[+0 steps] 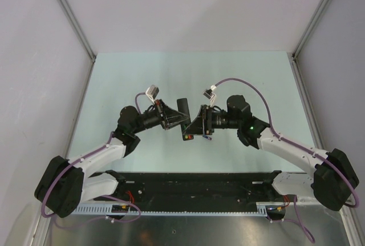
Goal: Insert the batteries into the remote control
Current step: Load the battery into the remote control.
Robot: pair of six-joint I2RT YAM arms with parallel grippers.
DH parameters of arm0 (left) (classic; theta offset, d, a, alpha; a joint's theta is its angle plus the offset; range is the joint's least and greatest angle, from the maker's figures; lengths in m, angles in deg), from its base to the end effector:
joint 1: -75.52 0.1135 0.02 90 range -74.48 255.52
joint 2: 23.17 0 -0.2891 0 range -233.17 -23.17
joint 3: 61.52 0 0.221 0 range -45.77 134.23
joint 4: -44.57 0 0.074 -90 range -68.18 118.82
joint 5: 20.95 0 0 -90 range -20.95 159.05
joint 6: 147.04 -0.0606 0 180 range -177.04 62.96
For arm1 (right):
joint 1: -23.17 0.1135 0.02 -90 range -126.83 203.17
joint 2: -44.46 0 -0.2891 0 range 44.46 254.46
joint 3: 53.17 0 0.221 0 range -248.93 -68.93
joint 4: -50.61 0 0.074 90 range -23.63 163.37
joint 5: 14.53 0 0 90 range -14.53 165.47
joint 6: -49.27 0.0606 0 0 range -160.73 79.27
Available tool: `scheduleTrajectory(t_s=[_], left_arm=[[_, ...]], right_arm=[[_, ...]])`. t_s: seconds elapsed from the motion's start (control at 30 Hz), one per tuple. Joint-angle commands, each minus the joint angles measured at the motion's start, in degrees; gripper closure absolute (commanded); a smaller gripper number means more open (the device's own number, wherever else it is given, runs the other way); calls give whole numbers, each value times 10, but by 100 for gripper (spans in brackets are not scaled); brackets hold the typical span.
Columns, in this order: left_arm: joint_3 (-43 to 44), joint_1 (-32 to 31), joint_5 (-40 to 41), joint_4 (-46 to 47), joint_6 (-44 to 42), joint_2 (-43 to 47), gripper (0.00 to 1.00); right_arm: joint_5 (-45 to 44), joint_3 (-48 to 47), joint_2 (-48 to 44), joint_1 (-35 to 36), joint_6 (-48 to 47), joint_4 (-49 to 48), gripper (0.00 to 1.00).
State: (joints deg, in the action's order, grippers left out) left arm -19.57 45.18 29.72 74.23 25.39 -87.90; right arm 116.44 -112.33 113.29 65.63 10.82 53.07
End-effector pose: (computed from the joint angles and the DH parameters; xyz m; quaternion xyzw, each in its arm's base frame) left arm 0.1708 -0.1445 0.3038 -0.0481 0.6718 -0.7104 0.2042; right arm 0.1580 0.1984 0.3208 -0.1615 0.7438 0.6162 0.2023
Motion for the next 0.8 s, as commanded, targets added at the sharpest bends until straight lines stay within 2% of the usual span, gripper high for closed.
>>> scheduleTrajectory(t_s=[0.0, 0.13, 0.3, 0.33, 0.47, 0.53, 0.63, 0.67, 0.73, 0.77], left_arm=[[10, 0, -3, 38, 2, 8, 100], [7, 1, -2, 38, -4, 7, 100], [3, 1, 0, 39, -12, -2, 100], [3, 1, 0, 39, -16, -4, 100], [-2, 6, 0, 39, -24, -15, 100], [-6, 8, -1, 38, -30, -17, 100], [-13, 16, 1, 38, -39, -11, 100], [-16, 20, 1, 38, -41, -8, 100], [-21, 22, 4, 36, -50, 0, 100], [-23, 24, 6, 37, -53, 8, 100]], right_arm=[[-12, -16, -7, -8, -10, 20, 45], [-14, -31, -21, -22, -18, 42, 32], [-11, -49, -47, -47, -29, 76, 23], [-10, -54, -51, -51, -31, 82, 17], [-11, -86, -90, -87, -67, 130, 14], [-25, -96, -118, -114, -89, 194, 13], [-139, -121, -141, -127, -151, 312, 15], [-226, -122, -142, -128, -158, 365, 16], [-311, -121, -123, -128, -164, 414, 22], [-380, -121, -107, -128, -166, 455, 25]])
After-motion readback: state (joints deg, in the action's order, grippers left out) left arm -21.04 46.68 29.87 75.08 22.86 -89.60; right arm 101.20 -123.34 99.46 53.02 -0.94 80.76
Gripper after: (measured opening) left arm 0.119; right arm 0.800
